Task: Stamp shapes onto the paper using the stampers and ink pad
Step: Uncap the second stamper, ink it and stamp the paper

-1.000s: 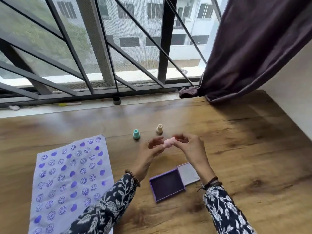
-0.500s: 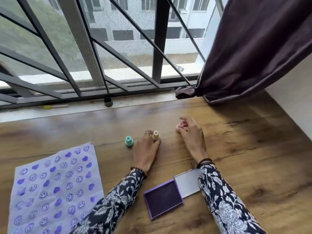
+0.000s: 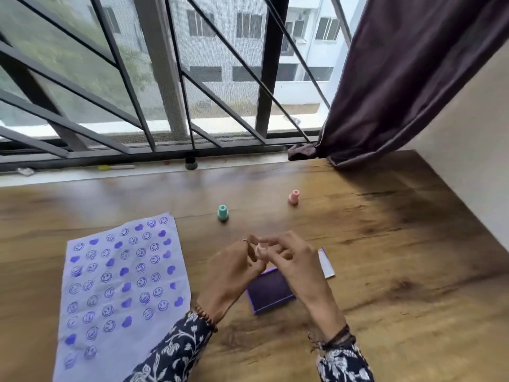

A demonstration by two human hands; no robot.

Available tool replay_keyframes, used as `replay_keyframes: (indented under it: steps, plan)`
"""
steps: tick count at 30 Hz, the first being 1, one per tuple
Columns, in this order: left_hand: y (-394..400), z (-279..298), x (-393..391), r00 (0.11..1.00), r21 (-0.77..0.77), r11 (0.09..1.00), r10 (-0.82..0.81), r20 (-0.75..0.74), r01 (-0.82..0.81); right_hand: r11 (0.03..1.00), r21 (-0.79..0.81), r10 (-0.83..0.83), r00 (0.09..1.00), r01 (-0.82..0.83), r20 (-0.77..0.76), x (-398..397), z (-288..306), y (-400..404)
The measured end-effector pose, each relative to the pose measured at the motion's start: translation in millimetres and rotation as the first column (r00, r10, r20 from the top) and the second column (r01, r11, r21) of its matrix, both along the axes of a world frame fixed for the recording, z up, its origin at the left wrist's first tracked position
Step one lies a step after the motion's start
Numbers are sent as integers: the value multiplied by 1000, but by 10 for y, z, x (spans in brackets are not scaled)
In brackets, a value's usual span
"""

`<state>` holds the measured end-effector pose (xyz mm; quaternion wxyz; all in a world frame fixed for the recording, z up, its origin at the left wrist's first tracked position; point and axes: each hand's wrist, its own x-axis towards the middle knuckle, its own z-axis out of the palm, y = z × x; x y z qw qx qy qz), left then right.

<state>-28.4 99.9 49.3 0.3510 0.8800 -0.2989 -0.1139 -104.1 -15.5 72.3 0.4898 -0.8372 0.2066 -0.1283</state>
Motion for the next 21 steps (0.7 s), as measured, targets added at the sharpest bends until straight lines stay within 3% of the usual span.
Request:
replay_keyframes:
  steps: [7, 10, 15, 18, 21]
  plan:
    - [425, 187, -203, 997, -138, 989, -60, -43, 53, 971, 231, -66, 998, 59, 24, -296, 89, 287]
    - [567, 242, -242, 985, -264, 961, -120, -120, 85, 956, 287, -81, 994, 56, 76, -367, 112, 440]
    - [749, 243, -221, 971, -400, 915, -139, -193, 51, 878, 470, -149, 985, 94, 81, -381, 122, 683]
    - [838, 216, -181, 970, -407, 911, -156, -187, 68, 774, 610, -248, 968, 172, 43, -346, 68, 840]
    - [905, 148, -136, 964, -384, 918, -184, -194, 99, 537, 812, -386, 923, 230, -7, -306, 24, 943]
